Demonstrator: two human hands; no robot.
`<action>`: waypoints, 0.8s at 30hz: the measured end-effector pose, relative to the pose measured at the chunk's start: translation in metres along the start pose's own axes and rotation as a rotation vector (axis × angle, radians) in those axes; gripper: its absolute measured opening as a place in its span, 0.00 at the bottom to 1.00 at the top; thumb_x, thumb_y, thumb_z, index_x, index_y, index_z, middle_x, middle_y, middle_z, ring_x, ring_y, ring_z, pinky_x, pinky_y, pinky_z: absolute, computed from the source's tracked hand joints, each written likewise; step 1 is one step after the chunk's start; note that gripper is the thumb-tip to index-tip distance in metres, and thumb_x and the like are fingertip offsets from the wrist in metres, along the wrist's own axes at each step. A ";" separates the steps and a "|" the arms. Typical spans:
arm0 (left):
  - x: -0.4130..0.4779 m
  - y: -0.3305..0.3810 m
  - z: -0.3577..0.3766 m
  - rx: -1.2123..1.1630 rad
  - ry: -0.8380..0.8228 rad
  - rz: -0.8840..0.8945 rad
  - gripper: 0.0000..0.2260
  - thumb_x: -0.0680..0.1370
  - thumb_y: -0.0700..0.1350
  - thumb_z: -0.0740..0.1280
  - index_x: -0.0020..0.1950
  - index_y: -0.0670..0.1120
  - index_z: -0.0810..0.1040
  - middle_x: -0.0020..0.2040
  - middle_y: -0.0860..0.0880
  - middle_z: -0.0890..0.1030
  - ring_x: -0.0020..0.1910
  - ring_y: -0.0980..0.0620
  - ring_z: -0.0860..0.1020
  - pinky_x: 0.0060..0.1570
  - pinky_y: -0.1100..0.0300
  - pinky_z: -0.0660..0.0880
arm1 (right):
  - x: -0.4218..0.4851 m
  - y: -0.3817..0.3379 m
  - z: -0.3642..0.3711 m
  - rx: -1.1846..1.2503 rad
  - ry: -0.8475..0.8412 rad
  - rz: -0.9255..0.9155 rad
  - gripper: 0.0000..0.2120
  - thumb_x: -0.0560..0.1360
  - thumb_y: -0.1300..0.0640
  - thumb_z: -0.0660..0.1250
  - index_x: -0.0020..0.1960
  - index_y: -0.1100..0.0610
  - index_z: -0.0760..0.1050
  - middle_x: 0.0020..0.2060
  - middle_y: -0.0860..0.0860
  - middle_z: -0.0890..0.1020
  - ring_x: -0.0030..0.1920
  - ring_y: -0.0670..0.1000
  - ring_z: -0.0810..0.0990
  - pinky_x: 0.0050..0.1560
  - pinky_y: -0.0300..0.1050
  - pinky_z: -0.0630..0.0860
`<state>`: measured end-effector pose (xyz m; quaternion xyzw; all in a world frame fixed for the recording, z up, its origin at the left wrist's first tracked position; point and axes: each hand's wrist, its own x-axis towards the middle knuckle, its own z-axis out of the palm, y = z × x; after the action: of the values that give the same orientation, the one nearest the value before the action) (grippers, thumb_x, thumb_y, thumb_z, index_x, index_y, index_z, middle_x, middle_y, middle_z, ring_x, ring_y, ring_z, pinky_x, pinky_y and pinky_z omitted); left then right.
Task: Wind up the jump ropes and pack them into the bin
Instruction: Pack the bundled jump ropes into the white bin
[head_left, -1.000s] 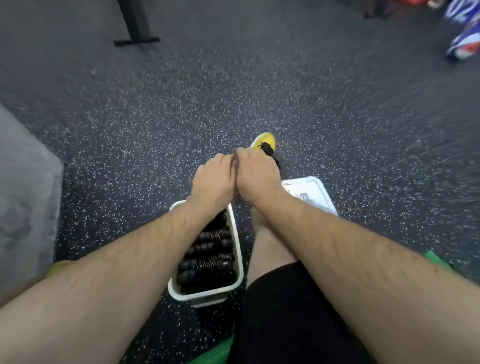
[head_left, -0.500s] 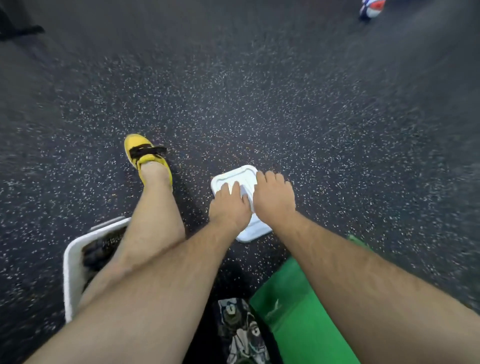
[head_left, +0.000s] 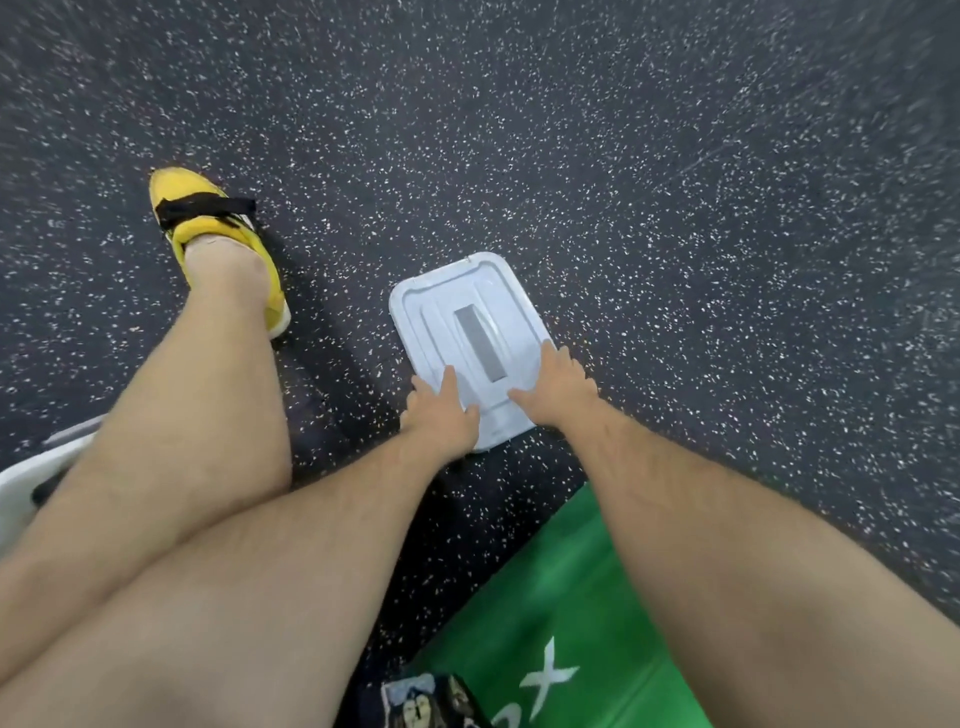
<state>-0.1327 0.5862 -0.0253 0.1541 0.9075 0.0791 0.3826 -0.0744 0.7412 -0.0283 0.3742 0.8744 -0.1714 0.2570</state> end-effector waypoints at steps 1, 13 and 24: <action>0.003 0.003 0.002 -0.037 0.001 -0.019 0.32 0.84 0.57 0.58 0.83 0.52 0.46 0.82 0.37 0.46 0.79 0.36 0.56 0.74 0.43 0.63 | 0.002 0.002 0.003 0.014 0.013 0.004 0.46 0.75 0.39 0.68 0.80 0.55 0.45 0.78 0.57 0.56 0.75 0.59 0.60 0.72 0.59 0.64; -0.017 0.031 -0.067 -0.563 0.379 -0.105 0.36 0.79 0.50 0.70 0.81 0.42 0.55 0.77 0.42 0.61 0.74 0.43 0.62 0.72 0.45 0.65 | -0.028 -0.020 -0.054 0.409 0.242 0.127 0.41 0.72 0.39 0.72 0.74 0.61 0.60 0.68 0.58 0.63 0.67 0.58 0.63 0.63 0.53 0.71; -0.121 0.005 -0.235 -0.664 0.798 0.048 0.31 0.73 0.57 0.75 0.66 0.41 0.70 0.68 0.42 0.65 0.68 0.40 0.66 0.68 0.44 0.68 | -0.161 -0.109 -0.195 0.478 0.595 -0.144 0.41 0.68 0.34 0.71 0.69 0.59 0.65 0.63 0.54 0.67 0.64 0.56 0.66 0.64 0.52 0.69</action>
<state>-0.2210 0.5435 0.2205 0.0031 0.9049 0.4244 0.0330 -0.1237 0.6740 0.2342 0.3947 0.8701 -0.2720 -0.1151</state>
